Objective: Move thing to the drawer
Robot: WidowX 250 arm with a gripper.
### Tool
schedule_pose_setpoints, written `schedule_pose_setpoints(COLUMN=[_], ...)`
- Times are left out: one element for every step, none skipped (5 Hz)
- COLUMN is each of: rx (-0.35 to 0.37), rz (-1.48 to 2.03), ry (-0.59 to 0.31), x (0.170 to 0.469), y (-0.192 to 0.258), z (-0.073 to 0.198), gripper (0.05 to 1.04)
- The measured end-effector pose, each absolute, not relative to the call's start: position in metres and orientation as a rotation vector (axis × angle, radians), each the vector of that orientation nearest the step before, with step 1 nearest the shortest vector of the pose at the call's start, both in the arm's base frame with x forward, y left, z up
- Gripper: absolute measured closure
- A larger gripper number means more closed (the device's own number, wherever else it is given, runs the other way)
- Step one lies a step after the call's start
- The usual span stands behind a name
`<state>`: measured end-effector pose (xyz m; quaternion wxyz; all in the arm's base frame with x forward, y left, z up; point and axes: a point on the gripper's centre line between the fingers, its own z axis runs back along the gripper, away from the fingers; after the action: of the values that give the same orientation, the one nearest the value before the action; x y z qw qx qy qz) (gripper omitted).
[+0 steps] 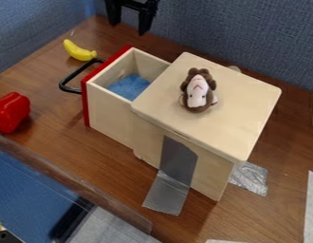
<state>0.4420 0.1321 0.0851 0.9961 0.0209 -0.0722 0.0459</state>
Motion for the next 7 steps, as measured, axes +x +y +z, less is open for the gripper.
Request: schedule_pose_setpoints(rx=[0.022, -0.009, -0.023, -0.045, -0.059, -0.043, -0.042], rz=[0.089, 0.035, -0.024, -0.054, -0.146, -0.229, -0.281], ry=[-0.091, -0.059, -0.118, -0.168, -0.222, -0.238, -0.236], x=[0.437, 0.426, 0.420, 0.408, 0.393, 0.371, 0.349], y=[0.128, 0.100, 0.066, 0.045, 0.013, -0.016, -0.035], z=[0.064, 0.064, 0.102, 0.130, 0.156, 0.166, 0.165], gripper=[0.083, 0.083, 0.083, 0.083, 0.083, 0.083, 0.083])
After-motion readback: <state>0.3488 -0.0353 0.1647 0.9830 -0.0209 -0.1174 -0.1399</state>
